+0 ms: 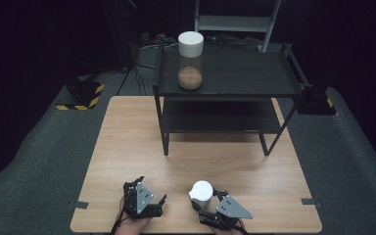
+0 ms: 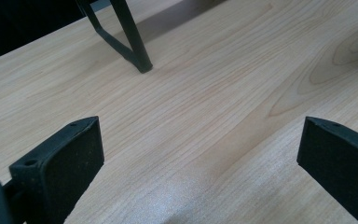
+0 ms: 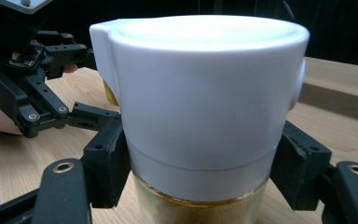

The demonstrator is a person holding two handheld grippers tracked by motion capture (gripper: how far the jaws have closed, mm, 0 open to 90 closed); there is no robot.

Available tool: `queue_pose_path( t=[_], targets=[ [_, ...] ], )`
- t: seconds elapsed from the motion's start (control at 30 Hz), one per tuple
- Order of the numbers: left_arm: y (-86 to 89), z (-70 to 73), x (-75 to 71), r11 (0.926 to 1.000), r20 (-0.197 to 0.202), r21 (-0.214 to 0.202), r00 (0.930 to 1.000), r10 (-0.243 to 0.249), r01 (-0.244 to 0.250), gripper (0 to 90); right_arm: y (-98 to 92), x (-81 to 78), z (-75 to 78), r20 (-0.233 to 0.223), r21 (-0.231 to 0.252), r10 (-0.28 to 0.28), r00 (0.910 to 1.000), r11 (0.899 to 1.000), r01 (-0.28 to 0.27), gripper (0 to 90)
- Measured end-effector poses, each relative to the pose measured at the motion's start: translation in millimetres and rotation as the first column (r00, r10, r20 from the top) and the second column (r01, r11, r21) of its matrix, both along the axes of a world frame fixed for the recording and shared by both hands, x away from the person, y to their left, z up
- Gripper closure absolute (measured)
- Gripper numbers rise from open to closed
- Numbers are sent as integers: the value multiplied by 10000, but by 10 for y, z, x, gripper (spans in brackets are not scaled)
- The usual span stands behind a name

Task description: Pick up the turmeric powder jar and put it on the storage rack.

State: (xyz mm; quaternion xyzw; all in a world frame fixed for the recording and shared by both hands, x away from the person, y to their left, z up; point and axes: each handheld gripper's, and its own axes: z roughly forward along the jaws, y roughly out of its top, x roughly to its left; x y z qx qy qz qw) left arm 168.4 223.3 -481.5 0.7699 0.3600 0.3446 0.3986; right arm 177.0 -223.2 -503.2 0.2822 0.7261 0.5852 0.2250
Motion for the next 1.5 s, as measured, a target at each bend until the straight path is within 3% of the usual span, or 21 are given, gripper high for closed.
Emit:
queue_pose_path(
  t=[0.3,0.7,1.5],
  targets=[
    [7,2,3,10000,-18,-22,10000,-16,16,7,-26,-21,31,145,-164,-29,9999,9999,32,299],
    [17,1,7,10000,-34,-74,10000,-50,50,7,-237,-72,94,369,119,-656,9972,9978,652,300],
    [48,2,15,9997,-70,-210,9999,-96,94,7,-561,-106,175,615,188,-2062,9766,9785,2054,300]
  ],
)
